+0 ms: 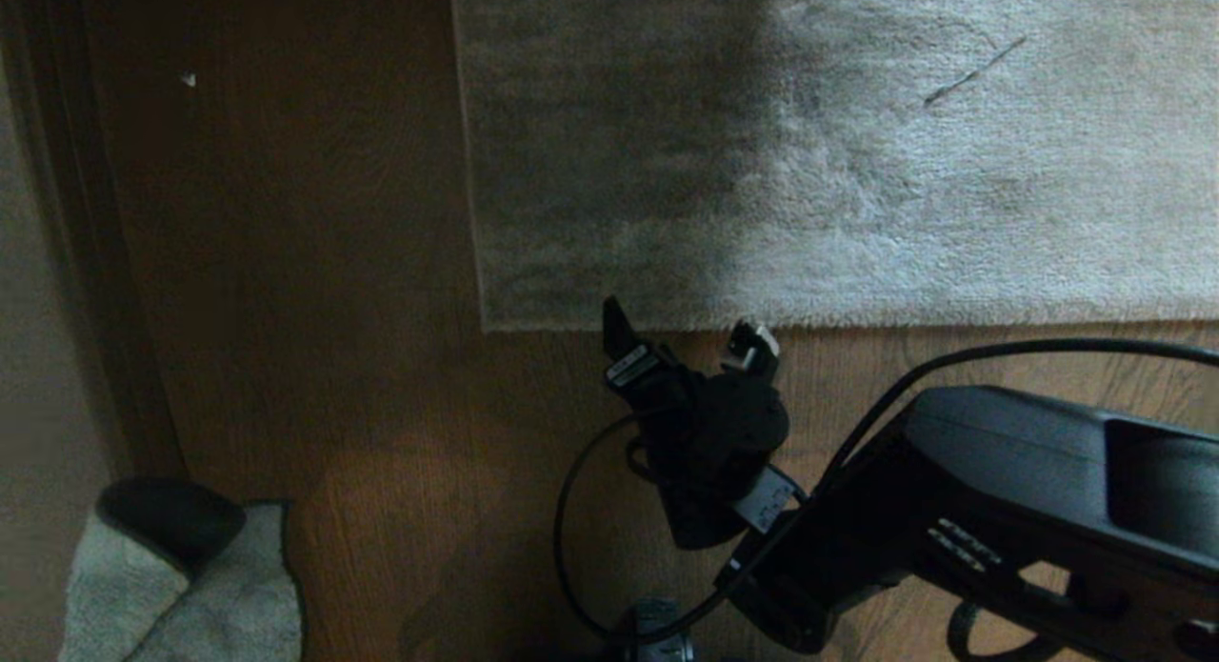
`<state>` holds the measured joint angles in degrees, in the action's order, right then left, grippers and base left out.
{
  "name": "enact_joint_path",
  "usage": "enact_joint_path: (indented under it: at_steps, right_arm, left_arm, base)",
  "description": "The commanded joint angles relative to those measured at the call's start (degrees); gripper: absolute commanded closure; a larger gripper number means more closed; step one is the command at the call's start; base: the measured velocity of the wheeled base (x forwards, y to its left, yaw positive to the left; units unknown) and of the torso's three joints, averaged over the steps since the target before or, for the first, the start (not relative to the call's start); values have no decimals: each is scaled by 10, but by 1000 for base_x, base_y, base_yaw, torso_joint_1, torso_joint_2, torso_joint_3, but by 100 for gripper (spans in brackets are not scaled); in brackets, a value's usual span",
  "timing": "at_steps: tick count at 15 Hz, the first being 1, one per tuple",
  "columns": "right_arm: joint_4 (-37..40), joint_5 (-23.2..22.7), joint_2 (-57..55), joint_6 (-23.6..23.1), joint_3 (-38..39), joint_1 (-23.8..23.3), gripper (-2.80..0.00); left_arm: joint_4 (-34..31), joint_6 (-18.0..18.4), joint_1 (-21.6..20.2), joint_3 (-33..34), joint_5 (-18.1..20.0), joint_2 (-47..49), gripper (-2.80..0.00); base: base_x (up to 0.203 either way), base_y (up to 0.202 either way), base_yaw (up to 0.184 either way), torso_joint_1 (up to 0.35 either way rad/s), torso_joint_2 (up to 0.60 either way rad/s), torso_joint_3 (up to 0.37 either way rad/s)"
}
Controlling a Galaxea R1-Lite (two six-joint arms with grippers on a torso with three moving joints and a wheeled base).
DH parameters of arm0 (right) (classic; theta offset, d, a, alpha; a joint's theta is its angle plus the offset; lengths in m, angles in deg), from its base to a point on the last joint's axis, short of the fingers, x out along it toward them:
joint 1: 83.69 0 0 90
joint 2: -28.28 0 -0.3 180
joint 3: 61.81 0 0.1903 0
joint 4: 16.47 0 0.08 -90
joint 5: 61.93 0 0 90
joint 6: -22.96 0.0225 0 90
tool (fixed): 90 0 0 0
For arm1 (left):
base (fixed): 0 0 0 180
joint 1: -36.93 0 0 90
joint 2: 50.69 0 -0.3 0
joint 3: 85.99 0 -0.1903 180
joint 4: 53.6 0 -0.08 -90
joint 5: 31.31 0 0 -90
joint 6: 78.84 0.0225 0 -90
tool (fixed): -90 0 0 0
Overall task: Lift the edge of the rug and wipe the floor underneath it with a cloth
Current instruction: Lift up the carpet
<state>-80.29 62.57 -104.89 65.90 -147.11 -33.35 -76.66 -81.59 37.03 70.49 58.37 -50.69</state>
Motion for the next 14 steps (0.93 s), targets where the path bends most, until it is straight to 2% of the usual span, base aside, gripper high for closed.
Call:
enact_joint_path:
  at_steps: [1,9,14]
  right_arm:
    - [-28,2,-15,2,-1,1,-280]
    - [-28,2,-33,-1,-22,-2,-280]
    - [-28,2,-34,-2,-26,-19,-280]
  left_arm:
    - [1,-1,0,0,0,0,0]
    - [0,-1,0,0,0,0,0]
    - [1,-1,0,0,0,0,0]
  base:
    - [0,0,0,0,0,0]
    - [0,0,0,0,0,0]
    - [0,0,0,0,0,0]
